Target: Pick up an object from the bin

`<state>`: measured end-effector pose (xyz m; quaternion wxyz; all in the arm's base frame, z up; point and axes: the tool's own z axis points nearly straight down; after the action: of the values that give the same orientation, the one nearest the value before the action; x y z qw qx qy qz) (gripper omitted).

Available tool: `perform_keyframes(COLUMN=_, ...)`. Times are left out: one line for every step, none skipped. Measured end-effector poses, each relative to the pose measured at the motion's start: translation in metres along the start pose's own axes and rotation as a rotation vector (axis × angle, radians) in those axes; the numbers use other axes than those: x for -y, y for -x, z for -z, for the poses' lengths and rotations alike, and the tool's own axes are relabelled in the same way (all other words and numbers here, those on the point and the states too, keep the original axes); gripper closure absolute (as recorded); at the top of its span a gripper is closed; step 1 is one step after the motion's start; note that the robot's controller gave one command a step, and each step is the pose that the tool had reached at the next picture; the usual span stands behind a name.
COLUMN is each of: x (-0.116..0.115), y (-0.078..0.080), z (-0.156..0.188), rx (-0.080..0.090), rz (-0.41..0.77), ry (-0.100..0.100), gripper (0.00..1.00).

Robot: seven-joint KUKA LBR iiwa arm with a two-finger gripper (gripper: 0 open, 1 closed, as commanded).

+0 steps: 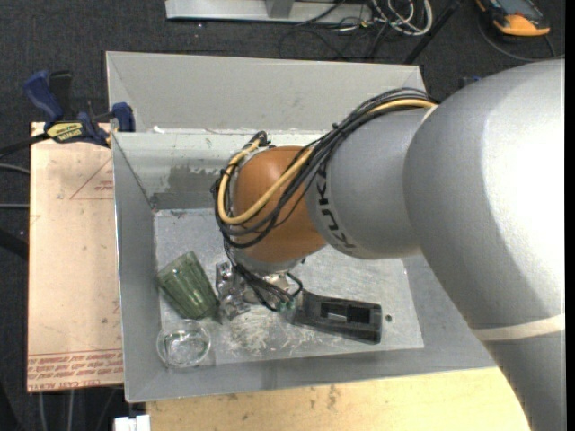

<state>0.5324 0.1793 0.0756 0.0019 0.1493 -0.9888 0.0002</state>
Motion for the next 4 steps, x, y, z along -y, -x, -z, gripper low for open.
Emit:
perform_keyframes(x=0.0, y=0.0, z=0.0, rx=0.0, rz=-0.001, ry=0.0, gripper=1.0)
perform_keyframes(x=0.038, y=-0.005, z=0.01, rx=0.008, rz=0.071, ry=0.005, gripper=1.0)
perform_keyframes(x=0.013, y=-0.033, z=0.009, rx=0.004, rz=0.233, ry=-0.003, gripper=1.0)
perform_keyframes(x=0.058, y=0.09, z=0.014, rx=0.008, rz=0.166, ry=0.0, gripper=0.0)
